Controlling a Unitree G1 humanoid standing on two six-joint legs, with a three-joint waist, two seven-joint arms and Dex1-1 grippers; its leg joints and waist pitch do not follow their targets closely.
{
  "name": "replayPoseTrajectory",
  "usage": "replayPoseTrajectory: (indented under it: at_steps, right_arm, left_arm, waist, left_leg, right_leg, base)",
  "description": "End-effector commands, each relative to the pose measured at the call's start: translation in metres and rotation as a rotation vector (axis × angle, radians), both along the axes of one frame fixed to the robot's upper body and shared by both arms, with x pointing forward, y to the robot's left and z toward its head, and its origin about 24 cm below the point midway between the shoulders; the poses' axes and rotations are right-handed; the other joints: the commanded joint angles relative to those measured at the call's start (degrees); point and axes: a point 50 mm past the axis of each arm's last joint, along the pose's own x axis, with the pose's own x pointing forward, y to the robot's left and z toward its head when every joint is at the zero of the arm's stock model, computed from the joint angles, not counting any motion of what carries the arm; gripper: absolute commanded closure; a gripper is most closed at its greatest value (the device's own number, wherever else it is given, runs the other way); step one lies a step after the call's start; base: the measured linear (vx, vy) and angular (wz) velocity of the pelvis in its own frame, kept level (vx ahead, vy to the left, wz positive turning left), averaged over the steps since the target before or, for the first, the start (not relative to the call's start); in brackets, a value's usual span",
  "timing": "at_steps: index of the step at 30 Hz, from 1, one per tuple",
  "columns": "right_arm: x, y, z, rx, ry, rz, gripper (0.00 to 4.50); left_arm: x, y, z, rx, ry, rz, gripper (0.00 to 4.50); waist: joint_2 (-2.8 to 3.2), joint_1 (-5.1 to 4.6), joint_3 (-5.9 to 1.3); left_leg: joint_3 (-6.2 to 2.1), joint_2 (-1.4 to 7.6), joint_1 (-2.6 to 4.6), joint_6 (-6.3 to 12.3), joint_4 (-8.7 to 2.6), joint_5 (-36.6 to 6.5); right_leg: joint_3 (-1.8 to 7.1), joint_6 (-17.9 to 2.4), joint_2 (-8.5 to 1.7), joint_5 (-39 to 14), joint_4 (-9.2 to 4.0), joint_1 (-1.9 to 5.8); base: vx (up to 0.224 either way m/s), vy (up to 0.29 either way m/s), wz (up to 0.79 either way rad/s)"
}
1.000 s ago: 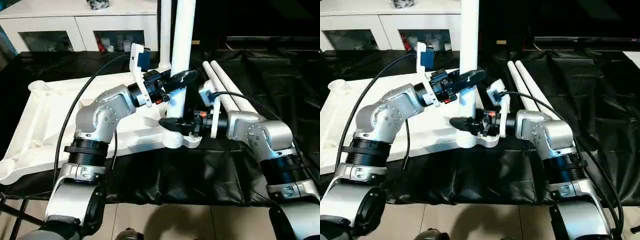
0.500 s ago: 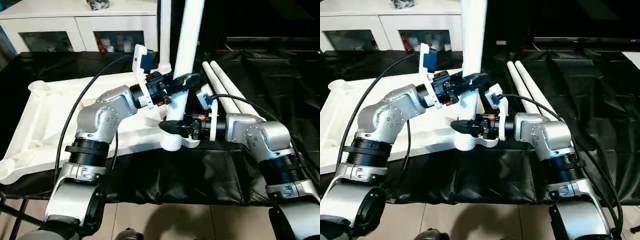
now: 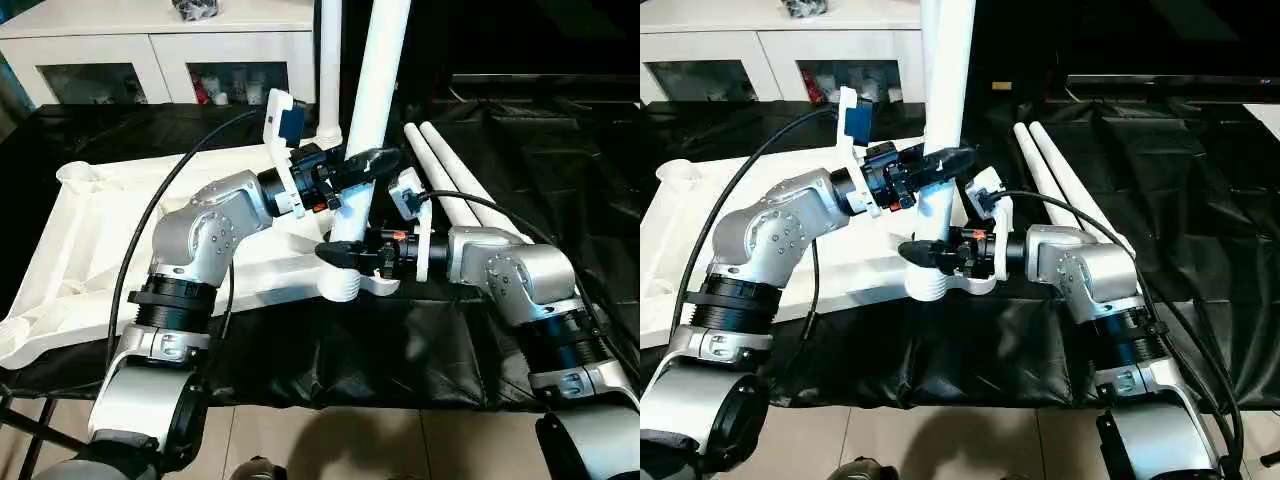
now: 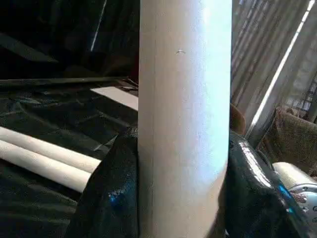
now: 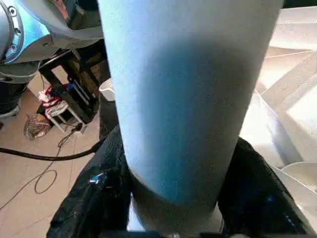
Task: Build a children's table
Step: Insert table leg to table base
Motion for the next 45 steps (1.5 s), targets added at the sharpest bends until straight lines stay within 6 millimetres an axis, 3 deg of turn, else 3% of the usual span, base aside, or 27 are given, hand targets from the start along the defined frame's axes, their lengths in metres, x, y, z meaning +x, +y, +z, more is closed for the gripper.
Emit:
replayPoseTrajectory:
  at_steps: [1,3,9,18,19,23,24,26,29,31,32,35,36,41,45]
  right_arm:
    - [0.002,0.000,0.004,0.027,-0.001,-0.013,2.57]
    - [0.002,-0.001,0.002,0.021,-0.006,-0.017,2.57]
    - [0.004,-0.001,-0.003,0.026,-0.040,-0.078,2.59]
    - [0.012,-0.008,-0.002,0.088,-0.108,-0.238,2.60]
    - [0.013,-0.011,-0.002,0.096,-0.119,-0.261,2.60]
    - [0.015,-0.018,0.000,0.109,-0.162,-0.324,2.61]
    - [0.016,-0.025,-0.002,0.060,-0.223,-0.386,2.61]
    - [0.018,-0.032,-0.005,0.001,-0.266,-0.436,2.61]
    - [0.018,-0.038,-0.009,-0.059,-0.283,-0.474,2.61]
    - [0.019,-0.040,-0.012,-0.091,-0.290,-0.498,2.61]
    - [0.019,-0.041,-0.012,-0.095,-0.289,-0.505,2.61]
    - [0.021,-0.045,-0.019,-0.124,-0.294,-0.559,2.61]
    - [0.021,-0.045,-0.019,-0.124,-0.294,-0.559,2.61]
    - [0.020,-0.043,-0.023,-0.138,-0.299,-0.551,2.61]
    - [0.019,-0.040,-0.025,-0.164,-0.302,-0.517,2.61]
  left_arm:
    - [-0.003,-0.008,0.006,0.008,-0.037,-0.050,2.67]
    - [-0.004,-0.008,0.006,0.001,-0.012,-0.065,2.11]
    - [-0.009,-0.009,0.015,-0.074,-0.089,-0.096,1.70]
    - [0.002,0.003,0.035,-0.235,-0.148,0.044,1.64]
    - [0.005,0.008,0.038,-0.277,-0.144,0.065,1.64]
    - [0.008,0.017,0.039,-0.291,-0.150,0.084,1.64]
    - [0.009,0.021,0.019,-0.094,-0.182,0.084,1.64]
    - [0.010,0.025,-0.006,0.147,-0.219,0.077,1.64]
    - [0.008,0.034,-0.045,0.474,-0.248,0.054,1.64]
    - [0.006,0.039,-0.065,0.587,-0.229,0.030,1.64]
    - [0.005,0.039,-0.068,0.597,-0.222,0.027,1.64]
    - [-0.001,0.044,-0.097,0.657,-0.127,-0.020,1.64]
    - [-0.001,0.044,-0.097,0.657,-0.127,-0.020,1.91]
    - [-0.002,0.049,-0.115,0.718,-0.095,-0.056,2.10]
    - [-0.003,0.054,-0.123,0.758,-0.082,-0.077,2.49]
  waist:
    - [-0.98,0.20,-4.98]
    - [-0.99,0.19,-4.99]
    - [-0.87,0.17,-4.94]
    - [-0.70,0.05,-5.02]
    - [-0.47,0.09,-5.02]
    - [-0.70,0.04,-4.98]
    - [-0.82,-0.01,-4.91]
    - [-0.57,-0.27,-4.81]
    - [-0.27,-0.47,-4.93]
    - [-0.19,-0.65,-5.00]
    - [-0.11,-0.76,-5.11]
    - [-0.10,-0.85,-5.00]
    - [-0.14,-0.84,-5.01]
    - [0.04,-1.05,-4.99]
    - [0.08,-1.23,-5.04]
  left_leg:
    - [-1.20,2.06,0.82,2.90,-3.12,-3.2]
    - [-1.20,2.05,0.80,2.93,-3.11,-3.0]
    - [-1.23,2.12,0.79,2.80,-3.15,-3.6]
    - [-1.24,1.98,0.83,2.38,-3.19,-3.8]
    - [-1.21,1.96,0.89,2.30,-3.12,-4.0]
    - [-1.22,1.91,0.87,2.72,-3.14,-4.2]
    - [-1.27,1.83,0.68,2.94,-3.18,-3.9]
    - [-1.40,1.95,1.03,2.56,-3.39,-4.4]
    - [-1.56,2.02,1.15,1.41,-3.57,-4.7]
    - [-1.49,2.04,1.28,0.75,-3.63,-5.2]
    - [-1.40,2.10,1.24,0.47,-3.61,-5.0]
    - [-1.26,2.09,1.21,0.52,-3.60,-6.0]
    - [-1.23,2.03,1.20,0.54,-3.58,-6.3]
    - [-1.31,1.97,1.13,1.13,-3.58,-7.1]
    - [-1.38,2.04,1.07,1.19,-3.59,-7.2]
  right_leg:
    - [2.52,-12.2,-3.91,-5.5,-3.64,3.50]
    - [2.49,-12.3,-3.89,-5.3,-3.57,3.52]
    - [2.52,-12.4,-4.06,-5.9,-3.76,3.45]
    - [2.49,-12.6,-3.94,-4.9,-3.72,3.56]
    - [2.47,-12.8,-3.87,-5.0,-3.68,3.50]
    - [2.42,-12.6,-3.82,-5.0,-3.74,3.53]
    - [2.45,-11.9,-3.87,-5.6,-3.82,3.61]
    - [2.58,-8.7,-3.73,-9.1,-4.24,3.23]
    - [2.61,-8.0,-3.74,-9.3,-4.27,3.25]
    - [2.66,-8.2,-3.74,-8.4,-4.09,3.23]
    - [2.69,-9.8,-3.80,-5.9,-3.69,3.26]
    - [2.72,-11.9,-3.96,-4.6,-3.69,3.21]
    - [2.73,-12.1,-4.00,-4.8,-3.72,3.26]
    - [2.70,-12.4,-3.97,-4.7,-3.83,3.49]
    - [2.67,-13.0,-4.07,-3.7,-3.71,3.55]
  base:
    - [0.000,0.000,0.00]
    - [0.000,0.000,0.00]
    - [0.000,0.000,0.00]
    - [0.000,0.000,0.00]
    - [0.000,0.000,0.00]
    - [0.000,0.000,0.00]
    - [0.000,0.000,0.00]
    - [0.000,0.000,0.00]
    - [0.000,0.000,0.00]
    - [0.000,0.000,0.00]
    - [0.000,0.000,0.00]
    - [0.000,0.000,0.00]
    - [0.000,0.000,0.00]
    - [0.000,0.000,0.00]
    - [0.000,0.000,0.00]
